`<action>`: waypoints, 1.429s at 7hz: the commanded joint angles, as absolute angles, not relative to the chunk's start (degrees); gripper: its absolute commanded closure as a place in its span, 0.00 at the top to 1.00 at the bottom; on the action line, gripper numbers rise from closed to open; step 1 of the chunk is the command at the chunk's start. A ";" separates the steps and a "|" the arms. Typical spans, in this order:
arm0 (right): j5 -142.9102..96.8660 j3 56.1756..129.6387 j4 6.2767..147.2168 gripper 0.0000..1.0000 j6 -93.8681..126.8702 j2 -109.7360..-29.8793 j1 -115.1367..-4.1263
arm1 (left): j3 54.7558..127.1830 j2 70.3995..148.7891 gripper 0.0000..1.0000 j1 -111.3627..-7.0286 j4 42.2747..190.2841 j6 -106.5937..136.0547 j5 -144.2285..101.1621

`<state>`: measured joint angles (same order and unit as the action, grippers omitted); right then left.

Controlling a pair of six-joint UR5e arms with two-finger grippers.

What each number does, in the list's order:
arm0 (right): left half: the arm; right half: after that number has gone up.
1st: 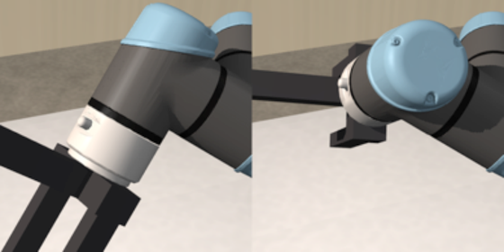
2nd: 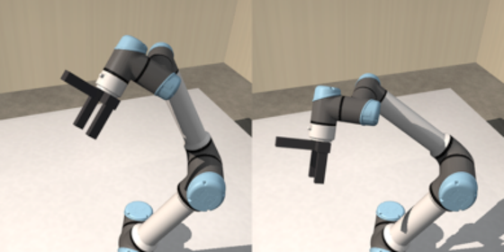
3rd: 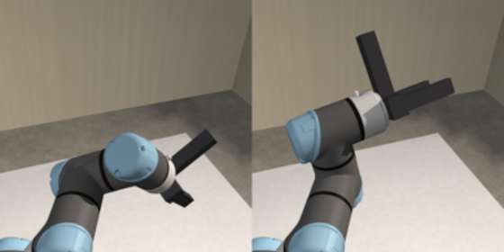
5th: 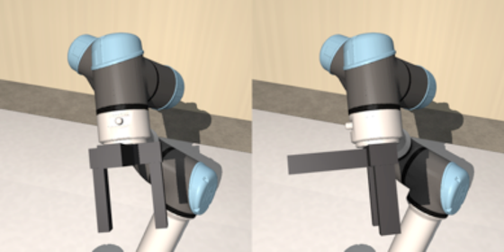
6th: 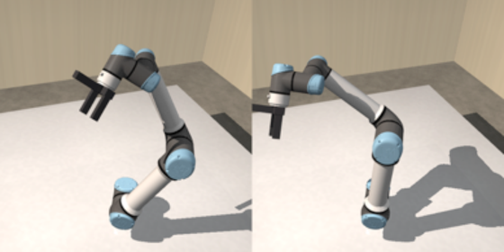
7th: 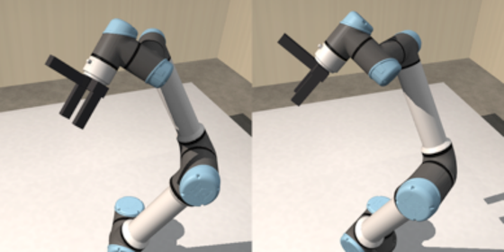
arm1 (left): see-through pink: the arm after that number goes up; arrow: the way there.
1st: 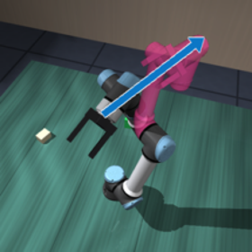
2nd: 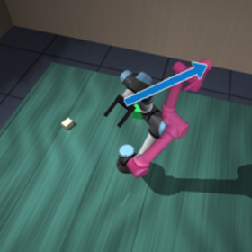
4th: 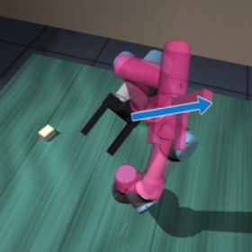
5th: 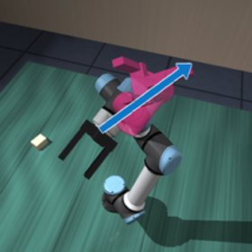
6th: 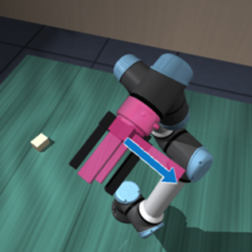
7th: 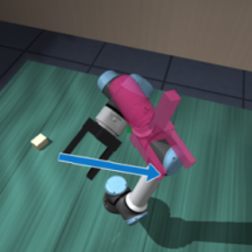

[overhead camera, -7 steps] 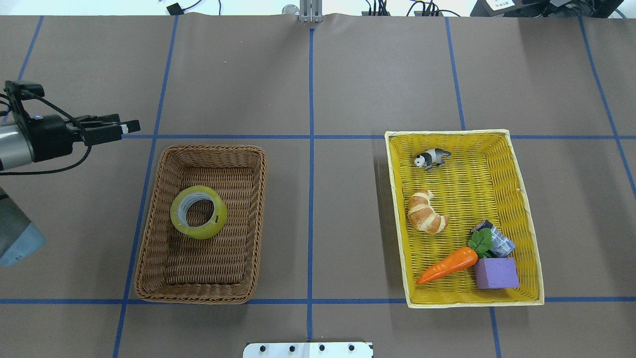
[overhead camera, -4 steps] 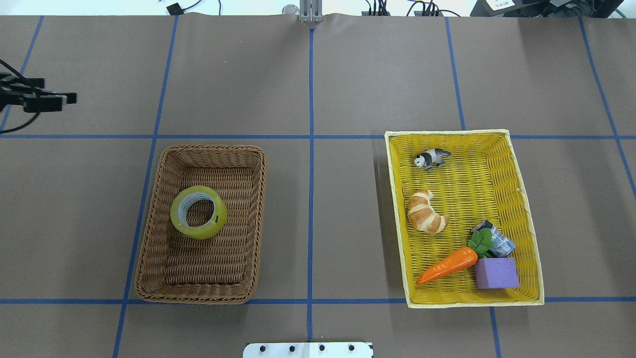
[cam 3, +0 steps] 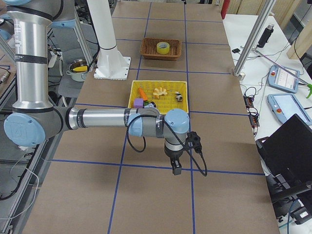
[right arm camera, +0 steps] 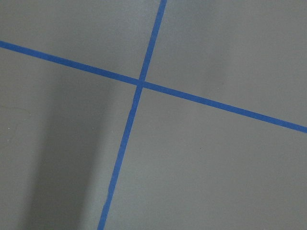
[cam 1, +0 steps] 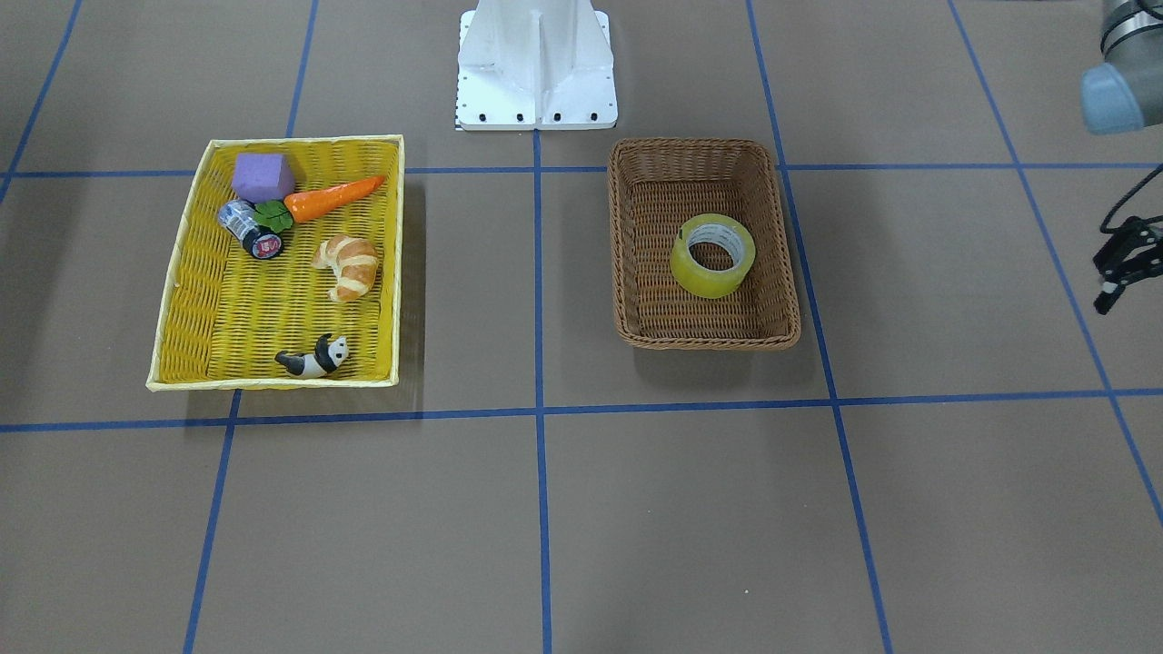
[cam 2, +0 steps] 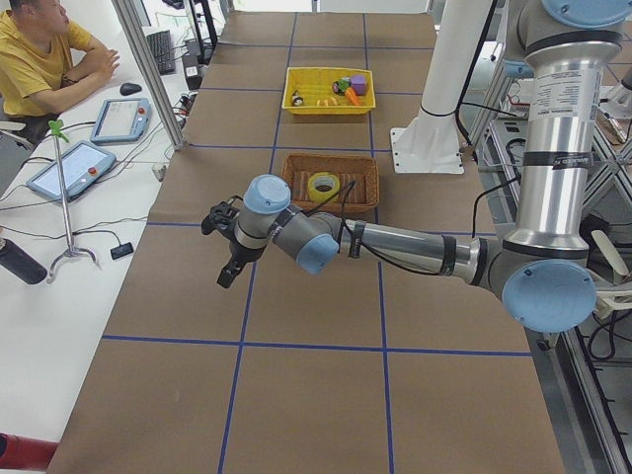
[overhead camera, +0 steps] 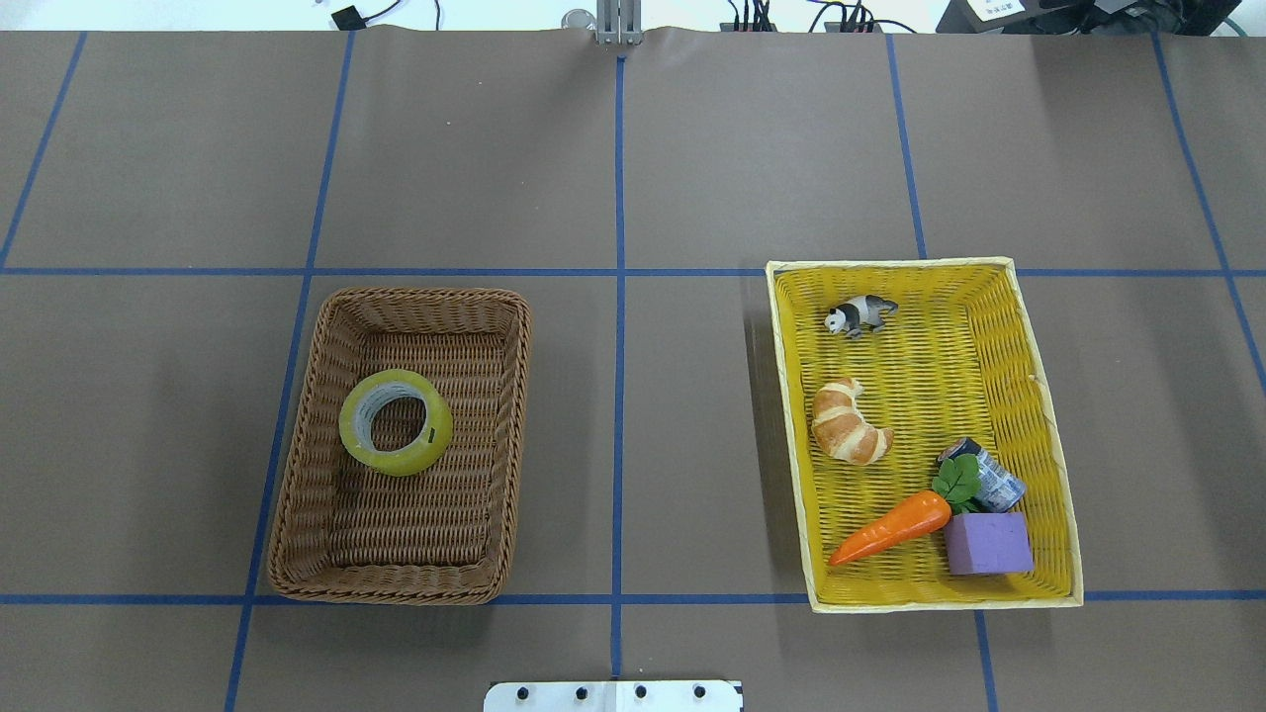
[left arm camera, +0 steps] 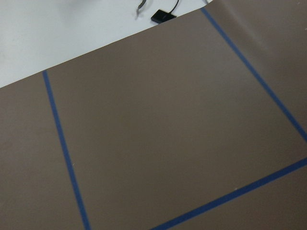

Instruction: Move tape to another basket

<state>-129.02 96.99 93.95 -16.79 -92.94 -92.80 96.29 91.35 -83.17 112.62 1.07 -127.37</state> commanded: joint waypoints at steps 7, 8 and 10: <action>-128.94 95.54 93.96 1.00 -16.87 -92.72 -92.81 | 96.16 88.33 0.99 -91.49 88.95 -12.57 -131.46; -128.94 95.54 93.96 1.00 -16.87 -92.72 -92.73 | 95.46 88.85 0.99 -91.49 88.95 -12.48 -131.66; -129.02 95.54 93.96 1.00 -16.87 -92.72 -92.72 | 95.62 88.42 0.99 -91.49 89.47 -12.48 -131.66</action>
